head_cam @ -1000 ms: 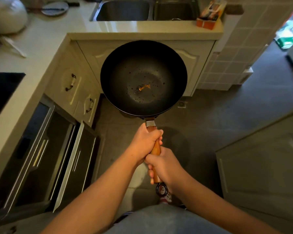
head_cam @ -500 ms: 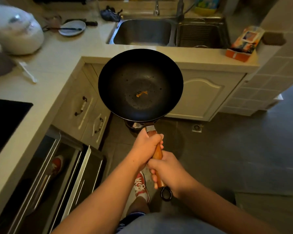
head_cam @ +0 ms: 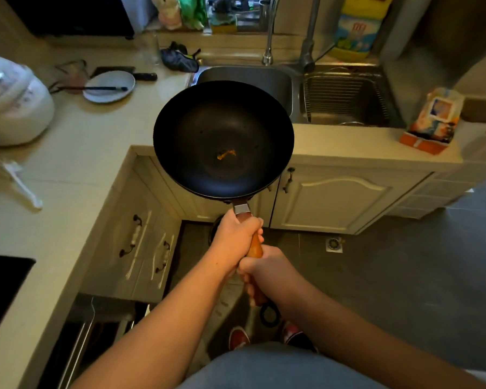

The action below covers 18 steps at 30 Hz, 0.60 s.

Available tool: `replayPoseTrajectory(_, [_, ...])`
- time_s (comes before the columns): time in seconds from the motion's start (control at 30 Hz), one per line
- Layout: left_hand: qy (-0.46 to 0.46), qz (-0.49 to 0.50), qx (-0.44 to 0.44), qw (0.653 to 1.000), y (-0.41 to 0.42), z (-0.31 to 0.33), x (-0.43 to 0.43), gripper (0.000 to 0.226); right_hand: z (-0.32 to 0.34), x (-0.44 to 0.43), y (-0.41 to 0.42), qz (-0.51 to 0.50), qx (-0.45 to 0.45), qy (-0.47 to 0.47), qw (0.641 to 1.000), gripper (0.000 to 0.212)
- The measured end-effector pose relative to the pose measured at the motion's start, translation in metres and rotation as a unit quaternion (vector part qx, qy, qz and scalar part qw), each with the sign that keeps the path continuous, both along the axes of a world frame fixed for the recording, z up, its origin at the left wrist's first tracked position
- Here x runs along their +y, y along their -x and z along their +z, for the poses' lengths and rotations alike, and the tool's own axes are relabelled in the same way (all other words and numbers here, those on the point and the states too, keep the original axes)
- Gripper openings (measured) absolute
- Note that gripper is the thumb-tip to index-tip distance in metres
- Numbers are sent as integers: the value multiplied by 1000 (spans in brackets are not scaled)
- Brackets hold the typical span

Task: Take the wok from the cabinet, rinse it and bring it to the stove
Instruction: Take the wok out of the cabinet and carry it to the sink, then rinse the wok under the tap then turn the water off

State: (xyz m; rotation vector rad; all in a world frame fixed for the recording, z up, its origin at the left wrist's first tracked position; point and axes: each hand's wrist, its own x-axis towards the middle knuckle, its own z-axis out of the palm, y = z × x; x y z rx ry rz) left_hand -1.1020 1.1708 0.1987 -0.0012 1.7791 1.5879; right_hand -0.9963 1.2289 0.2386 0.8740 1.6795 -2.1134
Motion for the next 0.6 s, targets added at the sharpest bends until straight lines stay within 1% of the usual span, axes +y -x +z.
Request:
replayPoseTrajectory(0.07, [-2,6,-3,1000,23,3,13,16,1,14,22,3,0,3,1000,5])
replayPoseTrajectory(0.13, [-7,4,9,1000,46,4,29,7,0,31,46,11,3,5,1000,7])
replayPoseTrajectory(0.33, [14,25,41,999,119,2,89,4,-11,98,125,26,-2,41,999,10])
replayPoseTrajectory(0.47, [53,30,63,996,165,3,133,8,-12,139,180,28,-60,42,997,5])
replayPoseTrajectory(0.53, [73,34,78,994,188,6,153,15,-12,159,201,30,-43,64,997,4])
replayPoseTrajectory(0.6, [91,36,81,992,209,7,171,16,-10,178,219,18,-34,105,994,7])
